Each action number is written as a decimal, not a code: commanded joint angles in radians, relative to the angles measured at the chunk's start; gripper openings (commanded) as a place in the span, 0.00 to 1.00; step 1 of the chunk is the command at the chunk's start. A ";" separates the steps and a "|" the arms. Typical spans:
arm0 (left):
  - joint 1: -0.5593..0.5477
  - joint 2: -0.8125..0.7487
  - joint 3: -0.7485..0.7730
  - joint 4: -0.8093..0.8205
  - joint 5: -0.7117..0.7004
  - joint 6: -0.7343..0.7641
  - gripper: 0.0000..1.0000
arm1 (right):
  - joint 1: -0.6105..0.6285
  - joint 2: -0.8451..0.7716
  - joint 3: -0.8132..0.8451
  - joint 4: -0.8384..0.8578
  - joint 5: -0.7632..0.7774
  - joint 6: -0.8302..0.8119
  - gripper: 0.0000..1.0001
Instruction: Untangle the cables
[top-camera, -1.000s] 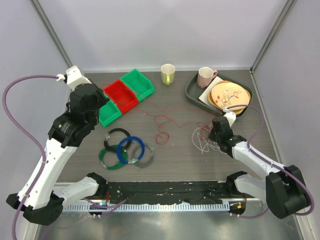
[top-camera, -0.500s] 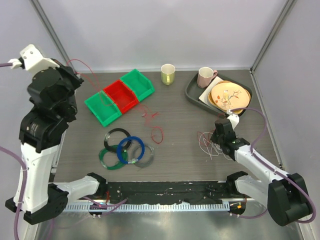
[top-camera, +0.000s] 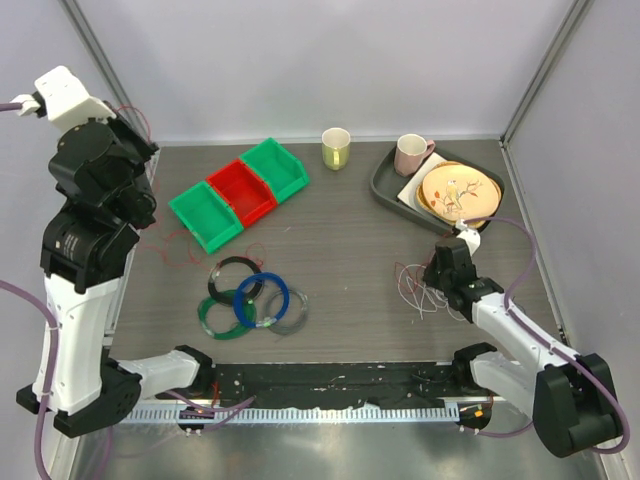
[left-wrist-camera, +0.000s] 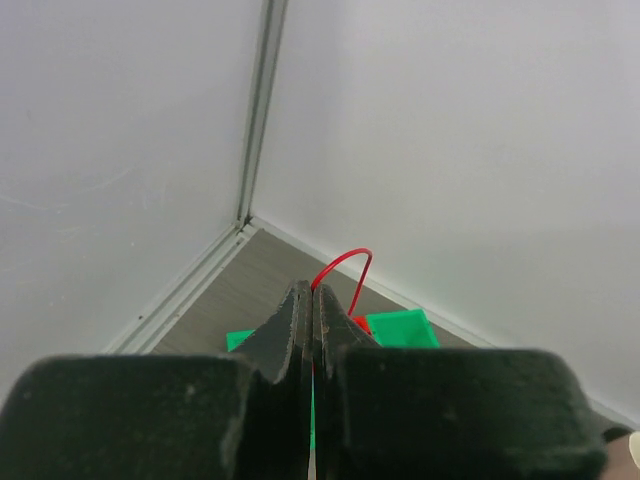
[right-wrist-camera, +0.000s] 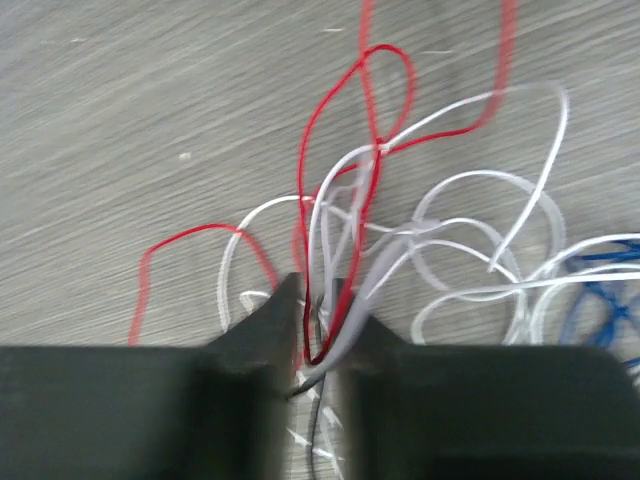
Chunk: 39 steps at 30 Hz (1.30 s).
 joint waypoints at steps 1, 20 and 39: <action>0.002 0.021 -0.024 0.021 0.244 -0.016 0.00 | -0.003 -0.065 -0.026 0.156 -0.248 -0.106 0.42; -0.089 0.089 -0.289 0.210 1.039 -0.317 0.00 | 0.373 -0.164 -0.015 0.425 -0.252 -0.228 0.68; -0.089 -0.388 -1.208 0.386 0.804 -0.498 0.00 | 0.373 0.084 0.213 0.384 -0.146 -0.152 0.70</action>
